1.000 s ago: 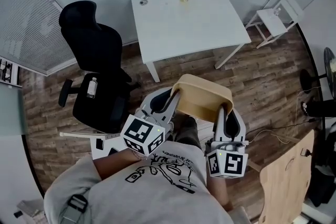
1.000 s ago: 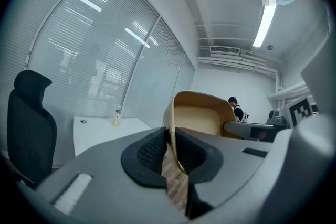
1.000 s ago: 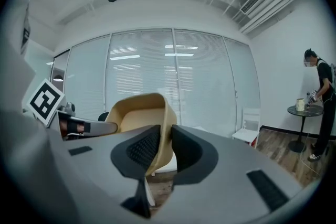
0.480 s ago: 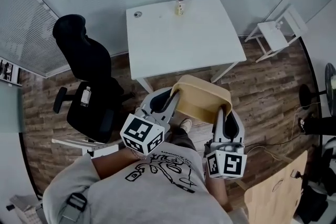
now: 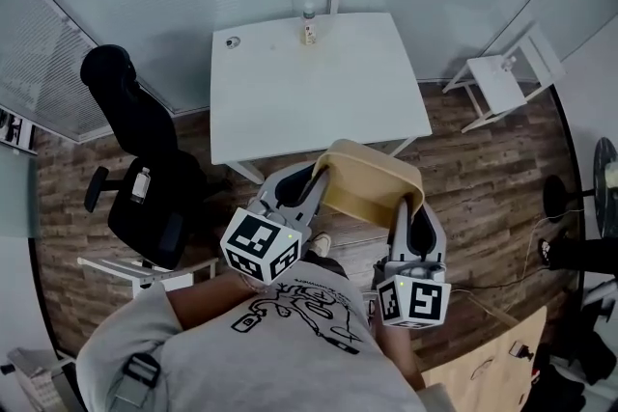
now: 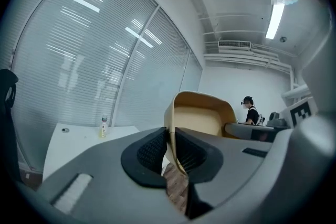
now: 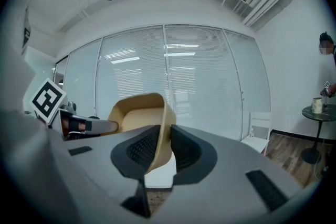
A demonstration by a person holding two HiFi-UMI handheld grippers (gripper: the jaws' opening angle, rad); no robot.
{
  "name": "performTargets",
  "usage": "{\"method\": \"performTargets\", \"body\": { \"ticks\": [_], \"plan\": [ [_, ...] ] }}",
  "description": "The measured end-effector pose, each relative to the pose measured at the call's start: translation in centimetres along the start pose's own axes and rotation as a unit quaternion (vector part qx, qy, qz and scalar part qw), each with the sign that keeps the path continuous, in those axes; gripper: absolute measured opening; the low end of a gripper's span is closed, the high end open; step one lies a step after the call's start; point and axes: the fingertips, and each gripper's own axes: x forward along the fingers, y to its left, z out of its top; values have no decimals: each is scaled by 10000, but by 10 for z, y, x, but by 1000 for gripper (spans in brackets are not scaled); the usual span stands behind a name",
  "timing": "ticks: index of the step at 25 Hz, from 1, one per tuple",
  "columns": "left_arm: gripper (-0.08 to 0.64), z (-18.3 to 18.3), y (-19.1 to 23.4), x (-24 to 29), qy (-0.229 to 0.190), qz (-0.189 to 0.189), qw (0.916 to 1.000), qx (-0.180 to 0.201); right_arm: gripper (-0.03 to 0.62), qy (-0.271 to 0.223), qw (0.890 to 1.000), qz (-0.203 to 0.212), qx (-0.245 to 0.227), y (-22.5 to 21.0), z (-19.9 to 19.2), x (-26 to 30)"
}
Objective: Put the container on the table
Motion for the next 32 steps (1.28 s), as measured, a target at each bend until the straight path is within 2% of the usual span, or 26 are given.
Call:
{"method": "performTargets", "body": {
  "ticks": [7,15,22,32],
  "plan": [
    [12,-2,-24,46,77,-8,10000,-53,52,17,10000,-70,53,-51,3,9],
    [12,-8,-22,73,199,-7,9998,-58,52,41,9998,-100,180,-74,-4,28],
    [12,-4,13,107,165,19,9997,-195,52,119,9998,-65,117,-80,-9,75],
    [12,20,98,181,225,136,9989,-392,52,395,9992,77,11,-87,-8,194]
  ]
}}
